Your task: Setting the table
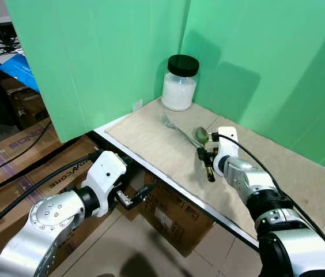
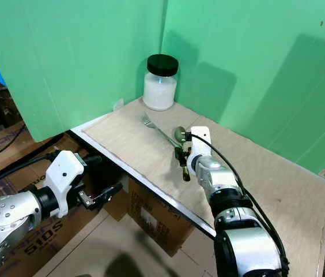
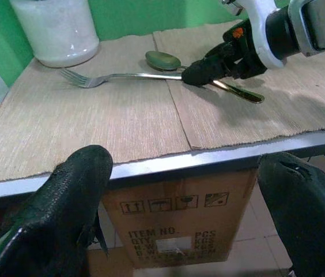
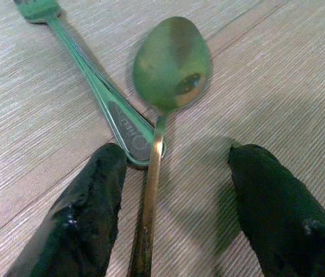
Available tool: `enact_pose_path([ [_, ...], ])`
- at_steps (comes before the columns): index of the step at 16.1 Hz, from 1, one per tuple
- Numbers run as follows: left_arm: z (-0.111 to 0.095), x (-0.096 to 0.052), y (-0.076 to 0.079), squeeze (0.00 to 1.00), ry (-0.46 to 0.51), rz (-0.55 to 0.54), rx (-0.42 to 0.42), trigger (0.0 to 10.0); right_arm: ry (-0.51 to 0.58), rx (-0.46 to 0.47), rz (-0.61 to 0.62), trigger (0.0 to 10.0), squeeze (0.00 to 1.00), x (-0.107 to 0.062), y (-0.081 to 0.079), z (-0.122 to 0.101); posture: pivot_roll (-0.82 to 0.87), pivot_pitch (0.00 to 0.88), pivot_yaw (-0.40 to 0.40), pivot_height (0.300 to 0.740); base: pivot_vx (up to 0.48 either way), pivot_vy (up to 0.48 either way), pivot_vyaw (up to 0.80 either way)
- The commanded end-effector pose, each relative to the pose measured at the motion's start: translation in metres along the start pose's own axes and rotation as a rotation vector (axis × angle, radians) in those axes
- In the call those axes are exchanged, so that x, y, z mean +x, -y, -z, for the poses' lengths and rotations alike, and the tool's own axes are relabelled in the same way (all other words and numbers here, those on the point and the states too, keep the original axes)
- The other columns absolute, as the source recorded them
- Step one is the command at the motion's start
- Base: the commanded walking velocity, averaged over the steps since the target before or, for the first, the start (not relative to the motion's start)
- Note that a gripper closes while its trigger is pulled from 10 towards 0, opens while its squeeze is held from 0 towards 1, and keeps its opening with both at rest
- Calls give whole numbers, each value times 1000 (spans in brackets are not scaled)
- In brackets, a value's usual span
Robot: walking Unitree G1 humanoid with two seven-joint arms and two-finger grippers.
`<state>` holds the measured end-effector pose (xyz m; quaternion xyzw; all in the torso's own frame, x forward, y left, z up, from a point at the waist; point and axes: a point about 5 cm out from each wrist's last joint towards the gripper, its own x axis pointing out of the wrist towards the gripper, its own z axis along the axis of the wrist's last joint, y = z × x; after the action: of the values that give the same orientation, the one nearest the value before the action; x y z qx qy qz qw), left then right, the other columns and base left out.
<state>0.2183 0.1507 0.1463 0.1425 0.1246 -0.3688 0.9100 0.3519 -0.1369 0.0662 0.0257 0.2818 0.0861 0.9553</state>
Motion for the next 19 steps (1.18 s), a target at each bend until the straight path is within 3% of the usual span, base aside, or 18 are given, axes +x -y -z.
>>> enact_pose_path([
  [1, -3, -2, 3, 0, 4, 15, 8, 10000, -9, 0, 12, 0, 0, 1, 3, 0, 105, 0, -119, 740, 0, 0, 0],
  [13, -3, -2, 5, 0, 5, 44, 3, 10000, -82, 4, 8, 0, 0, 1, 7, 8, 102, 0, -112, 740, 0, 0, 0],
  [19, -4, -3, 4, 0, 4, 45, 5, 10000, -93, 54, 17, 0, 0, 1, 11, 8, 102, 0, -110, 740, 0, 0, 0],
])
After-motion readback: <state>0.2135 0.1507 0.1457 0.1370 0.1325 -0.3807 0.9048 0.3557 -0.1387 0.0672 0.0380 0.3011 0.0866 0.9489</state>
